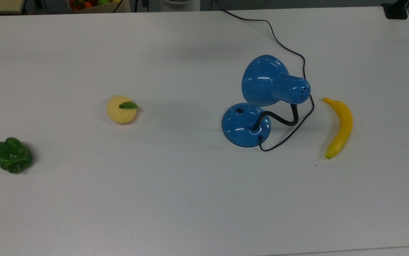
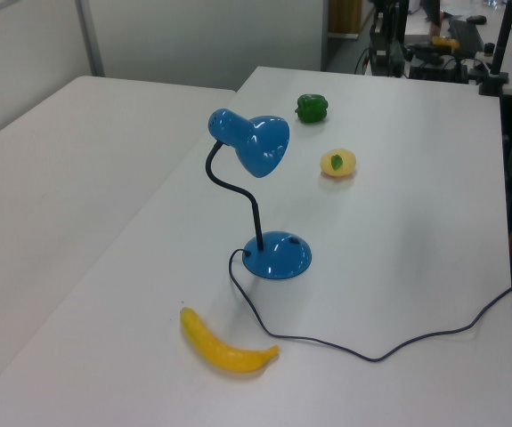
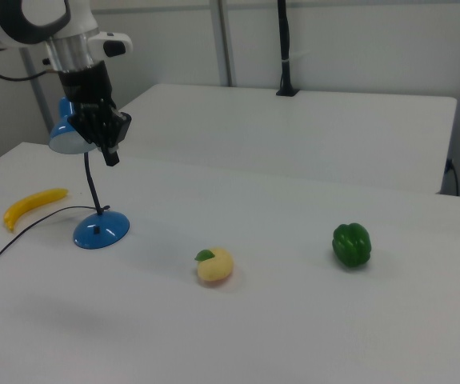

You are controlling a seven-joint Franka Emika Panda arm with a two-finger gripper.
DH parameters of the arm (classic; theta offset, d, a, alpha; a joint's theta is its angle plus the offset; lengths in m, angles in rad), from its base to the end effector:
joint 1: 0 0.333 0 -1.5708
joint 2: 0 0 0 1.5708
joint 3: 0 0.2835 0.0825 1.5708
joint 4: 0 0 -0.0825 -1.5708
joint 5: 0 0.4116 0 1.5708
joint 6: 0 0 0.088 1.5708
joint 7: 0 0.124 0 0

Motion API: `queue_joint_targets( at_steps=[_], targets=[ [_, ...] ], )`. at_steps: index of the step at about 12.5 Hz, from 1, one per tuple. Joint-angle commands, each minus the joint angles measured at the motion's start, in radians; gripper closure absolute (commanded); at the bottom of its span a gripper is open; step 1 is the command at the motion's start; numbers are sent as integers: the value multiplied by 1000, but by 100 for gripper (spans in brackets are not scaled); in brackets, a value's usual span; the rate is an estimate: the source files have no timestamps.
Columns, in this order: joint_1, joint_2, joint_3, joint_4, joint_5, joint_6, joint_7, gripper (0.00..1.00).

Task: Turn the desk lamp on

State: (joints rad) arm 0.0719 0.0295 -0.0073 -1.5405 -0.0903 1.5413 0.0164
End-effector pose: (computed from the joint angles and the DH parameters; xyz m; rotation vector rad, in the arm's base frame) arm 0.5863 0.0265 0.5708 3.0489 0.0714 -0.0381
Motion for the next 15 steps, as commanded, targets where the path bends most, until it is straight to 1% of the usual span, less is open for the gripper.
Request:
queue_joint_targets(
  at_steps=[1, 3, 5, 8, 10, 12, 13, 15],
  targets=[
    [19, -10, 3, -108, 11, 130, -58, 100],
    [40, -7, 9, -174, 11, 169, -59, 100],
    [77, -5, 10, -262, 11, 258, -47, 100],
    [112, 35, 13, -335, 11, 362, -44, 100],
    [131, 67, 24, -358, 11, 410, -44, 100],
    [134, 92, 36, -381, 11, 460, -44, 100],
    [132, 121, 67, -388, 9, 492, -44, 100],
    [132, 168, 90, -386, 4, 522, -44, 100]
  ],
)
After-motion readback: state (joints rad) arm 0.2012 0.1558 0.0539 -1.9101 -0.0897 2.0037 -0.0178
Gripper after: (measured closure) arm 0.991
